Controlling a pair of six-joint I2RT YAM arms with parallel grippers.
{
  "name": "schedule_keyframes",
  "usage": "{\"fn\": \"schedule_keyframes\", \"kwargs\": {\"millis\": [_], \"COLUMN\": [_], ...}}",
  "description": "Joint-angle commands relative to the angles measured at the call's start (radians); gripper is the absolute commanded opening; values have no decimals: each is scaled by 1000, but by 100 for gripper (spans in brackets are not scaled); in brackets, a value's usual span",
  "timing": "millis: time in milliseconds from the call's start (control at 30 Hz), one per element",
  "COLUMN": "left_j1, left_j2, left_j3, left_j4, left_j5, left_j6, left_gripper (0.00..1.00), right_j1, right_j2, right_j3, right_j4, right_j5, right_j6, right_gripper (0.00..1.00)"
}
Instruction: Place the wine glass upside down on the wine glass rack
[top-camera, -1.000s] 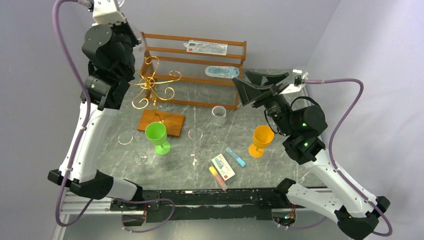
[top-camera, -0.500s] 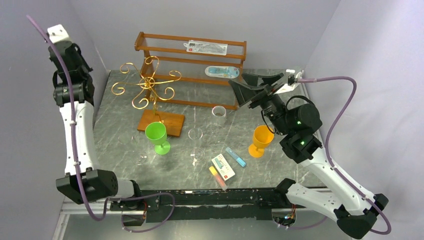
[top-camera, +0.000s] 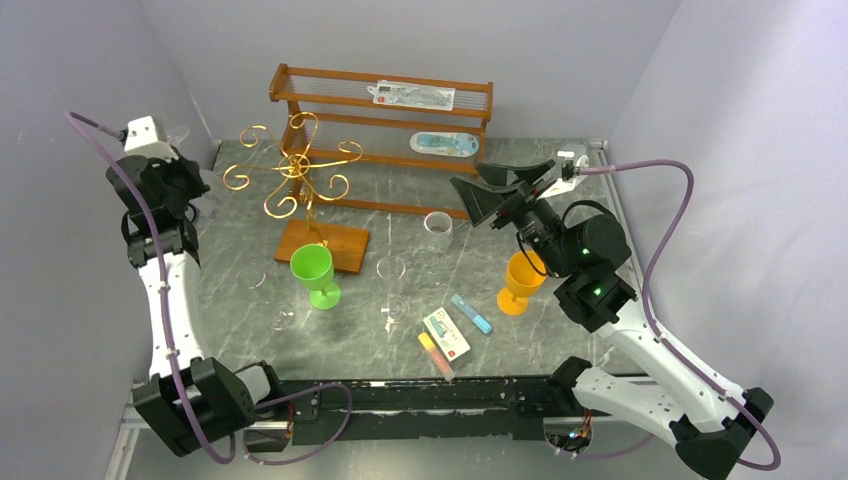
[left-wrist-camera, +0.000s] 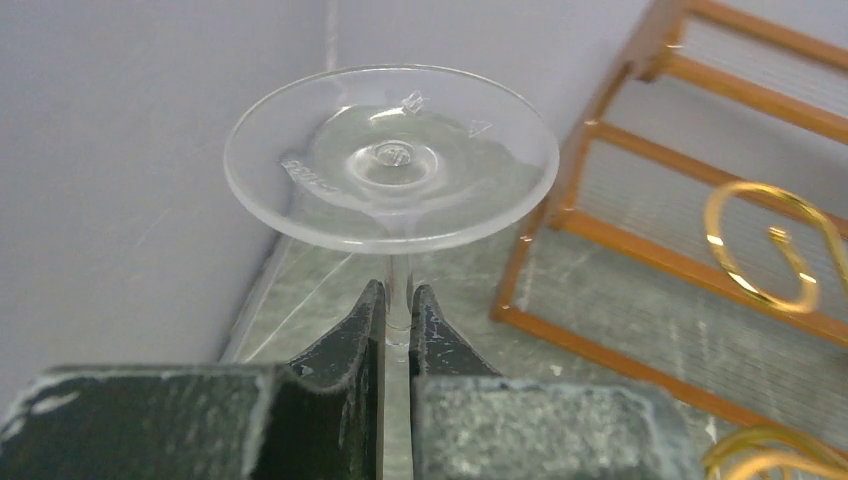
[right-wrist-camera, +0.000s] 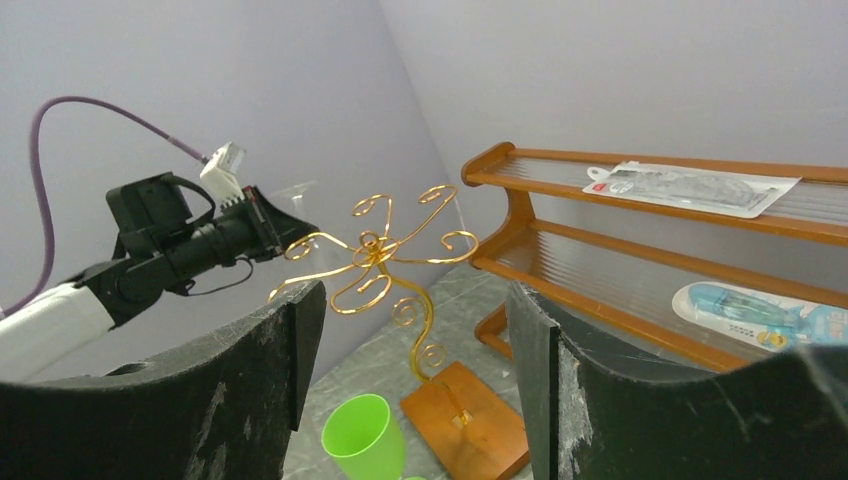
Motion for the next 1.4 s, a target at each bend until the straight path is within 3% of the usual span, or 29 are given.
{"fn": "schedule_keyframes", "kwargs": {"millis": [0,367,733,867,1033,1367], "left_j1": [18,20,21,21,20,17], "left_j2": [-38,-40,53,82,76,124], "left_j3": [-87,-105,-81,-72,-128,-117], "left_j4": [302,286,314,303,447,440], "left_j5": [317,571,856,916,975,1084], "left_j6": [44,174,201,253,200,225], "left_gripper": [5,5,5,5,5,5], "right_j1": [-3,-3,-3,-3,-3,-3], "right_j2": [-22,3,21,22,29,26], "right_j3": [-32,-40,-45,-41,-41,-41], "right_j4": [32,25,30,25,27,26], "right_j5": [-2,-34,-46,-51,-62,-75], "right_j6": [23,28,41,43,53,66], "right_gripper": [70,71,71,71,71,71]}}
